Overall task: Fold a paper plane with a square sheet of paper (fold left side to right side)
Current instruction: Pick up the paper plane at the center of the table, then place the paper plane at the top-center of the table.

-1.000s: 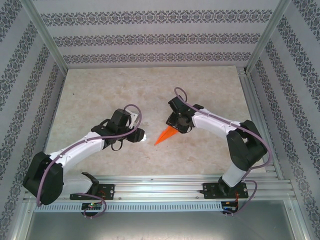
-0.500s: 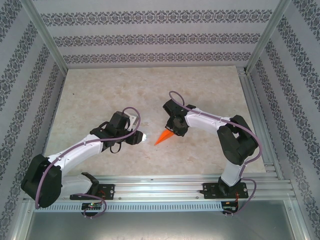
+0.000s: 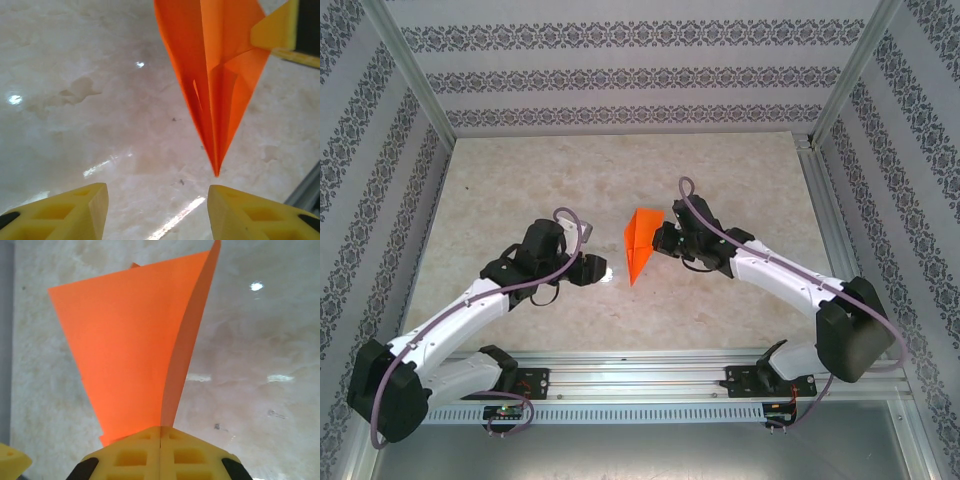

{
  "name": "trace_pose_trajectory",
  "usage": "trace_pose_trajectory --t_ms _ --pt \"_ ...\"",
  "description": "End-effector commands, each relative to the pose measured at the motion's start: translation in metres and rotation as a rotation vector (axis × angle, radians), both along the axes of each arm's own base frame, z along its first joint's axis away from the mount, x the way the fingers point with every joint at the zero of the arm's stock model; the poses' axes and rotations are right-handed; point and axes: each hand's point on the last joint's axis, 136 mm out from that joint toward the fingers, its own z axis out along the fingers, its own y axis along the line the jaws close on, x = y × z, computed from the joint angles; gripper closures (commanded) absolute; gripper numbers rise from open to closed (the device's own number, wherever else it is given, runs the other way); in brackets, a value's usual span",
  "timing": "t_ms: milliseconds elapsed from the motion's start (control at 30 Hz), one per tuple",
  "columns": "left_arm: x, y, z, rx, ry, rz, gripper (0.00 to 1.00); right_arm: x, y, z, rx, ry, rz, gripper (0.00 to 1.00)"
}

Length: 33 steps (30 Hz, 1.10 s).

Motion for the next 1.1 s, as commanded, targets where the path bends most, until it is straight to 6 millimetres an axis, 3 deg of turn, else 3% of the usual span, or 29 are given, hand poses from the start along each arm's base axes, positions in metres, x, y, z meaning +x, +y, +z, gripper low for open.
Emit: trace_pose_trajectory --t_ms 0,67,267,1067 --pt "-0.008 -0.015 0.035 -0.151 0.022 -0.030 0.43 0.002 0.023 0.025 0.149 -0.143 0.155 1.00" --pt "-0.009 -0.014 0.038 -0.165 0.027 -0.016 0.41 0.000 0.026 0.028 0.168 -0.161 0.189 1.00" --pt "-0.012 -0.019 0.037 -0.218 0.052 -0.009 0.37 0.001 0.034 0.002 0.212 -0.080 0.227 1.00" --pt "0.021 -0.051 -0.030 -0.212 0.254 0.074 0.40 -0.003 0.043 -0.021 0.319 -0.027 0.237 1.00"
